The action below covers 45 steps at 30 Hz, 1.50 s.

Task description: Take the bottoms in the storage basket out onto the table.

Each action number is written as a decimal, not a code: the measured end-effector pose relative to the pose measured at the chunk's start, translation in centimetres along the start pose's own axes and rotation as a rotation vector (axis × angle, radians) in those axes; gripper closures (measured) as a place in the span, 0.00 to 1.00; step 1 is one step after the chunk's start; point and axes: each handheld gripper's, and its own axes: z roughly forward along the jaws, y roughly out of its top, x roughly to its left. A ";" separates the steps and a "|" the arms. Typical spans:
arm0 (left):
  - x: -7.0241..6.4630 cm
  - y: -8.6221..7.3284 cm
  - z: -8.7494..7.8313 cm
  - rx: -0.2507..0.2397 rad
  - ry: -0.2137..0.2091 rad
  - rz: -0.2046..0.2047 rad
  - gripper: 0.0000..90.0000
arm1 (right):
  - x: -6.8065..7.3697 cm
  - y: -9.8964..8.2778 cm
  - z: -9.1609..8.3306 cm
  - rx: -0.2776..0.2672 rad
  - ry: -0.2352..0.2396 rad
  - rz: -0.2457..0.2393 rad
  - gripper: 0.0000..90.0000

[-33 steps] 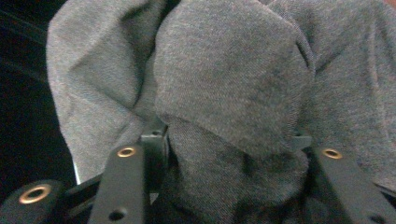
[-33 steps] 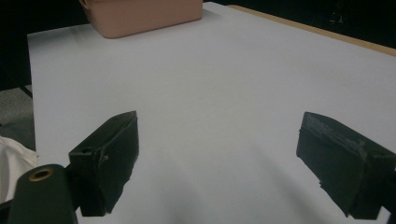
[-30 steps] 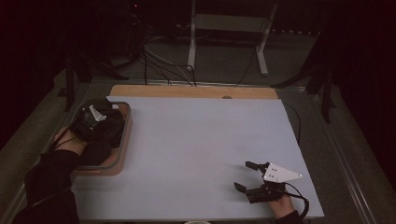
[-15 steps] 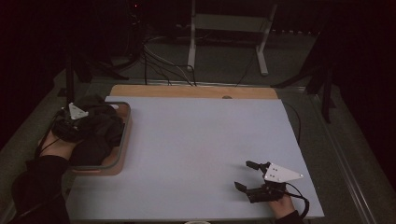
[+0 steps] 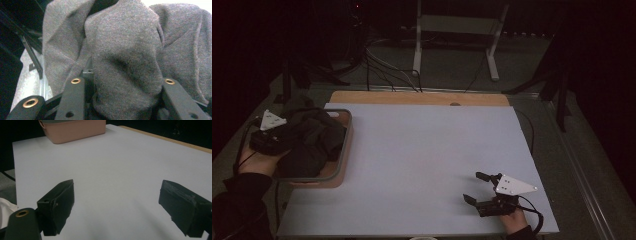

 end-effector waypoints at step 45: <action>0.7 5.0 -9.7 -0.356 -0.180 -0.099 0.69 | 0.0 0.0 -0.1 -0.007 -0.009 0.002 0.15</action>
